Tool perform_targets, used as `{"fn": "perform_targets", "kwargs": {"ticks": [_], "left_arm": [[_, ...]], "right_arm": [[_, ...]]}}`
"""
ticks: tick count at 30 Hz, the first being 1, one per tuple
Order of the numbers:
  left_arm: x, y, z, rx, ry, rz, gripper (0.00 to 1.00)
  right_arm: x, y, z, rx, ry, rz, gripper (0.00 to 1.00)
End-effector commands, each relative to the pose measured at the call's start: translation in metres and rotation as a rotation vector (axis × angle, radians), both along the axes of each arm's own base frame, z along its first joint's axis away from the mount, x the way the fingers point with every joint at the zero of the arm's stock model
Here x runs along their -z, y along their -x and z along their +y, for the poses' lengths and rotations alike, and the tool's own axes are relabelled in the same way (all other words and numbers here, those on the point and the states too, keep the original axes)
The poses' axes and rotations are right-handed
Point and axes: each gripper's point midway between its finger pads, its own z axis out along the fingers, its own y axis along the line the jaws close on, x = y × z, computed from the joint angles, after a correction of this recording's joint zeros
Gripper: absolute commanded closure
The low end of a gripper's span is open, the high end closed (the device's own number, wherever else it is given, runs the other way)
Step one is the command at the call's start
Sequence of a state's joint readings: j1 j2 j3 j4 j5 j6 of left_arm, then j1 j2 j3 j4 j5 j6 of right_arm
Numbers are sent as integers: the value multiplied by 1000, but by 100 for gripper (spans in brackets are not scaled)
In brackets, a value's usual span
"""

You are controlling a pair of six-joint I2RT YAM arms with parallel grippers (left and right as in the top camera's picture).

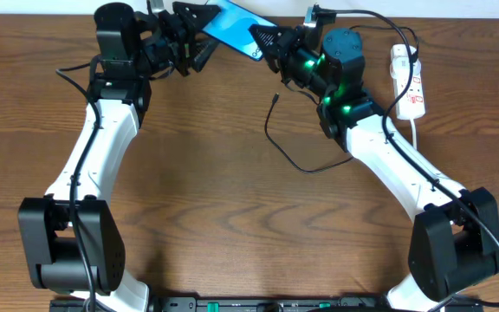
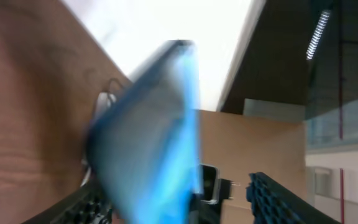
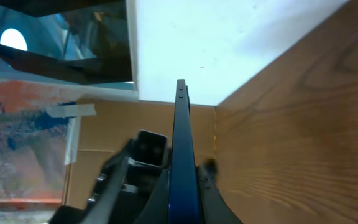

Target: Plug charger to phone and switch on socket

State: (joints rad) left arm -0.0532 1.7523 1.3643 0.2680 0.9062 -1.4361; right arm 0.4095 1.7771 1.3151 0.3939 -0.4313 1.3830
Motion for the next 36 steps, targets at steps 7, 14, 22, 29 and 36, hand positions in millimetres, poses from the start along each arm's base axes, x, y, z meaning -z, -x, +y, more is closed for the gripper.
{"fn": "perform_targets", "kwargs": {"ticks": [7,14,22,29,36], "left_arm": [[-29,-7,6,-58,52,-76,43],[-28,-6,-3,-56,50,-75,45],[-28,-6,-9,-52,23,-107,45],[-28,-7,-9,-57,20,-110,46],[-27,-8,-7,-72,18,-110,63]], "right_arm": [[-4,14,23,-60,-8,3,99],[-4,18,28,-75,-7,4,99],[-8,26,36,-132,-14,-17,99],[-15,33,40,-182,-23,-51,99],[-12,36,43,-197,-19,-40,99]]}}
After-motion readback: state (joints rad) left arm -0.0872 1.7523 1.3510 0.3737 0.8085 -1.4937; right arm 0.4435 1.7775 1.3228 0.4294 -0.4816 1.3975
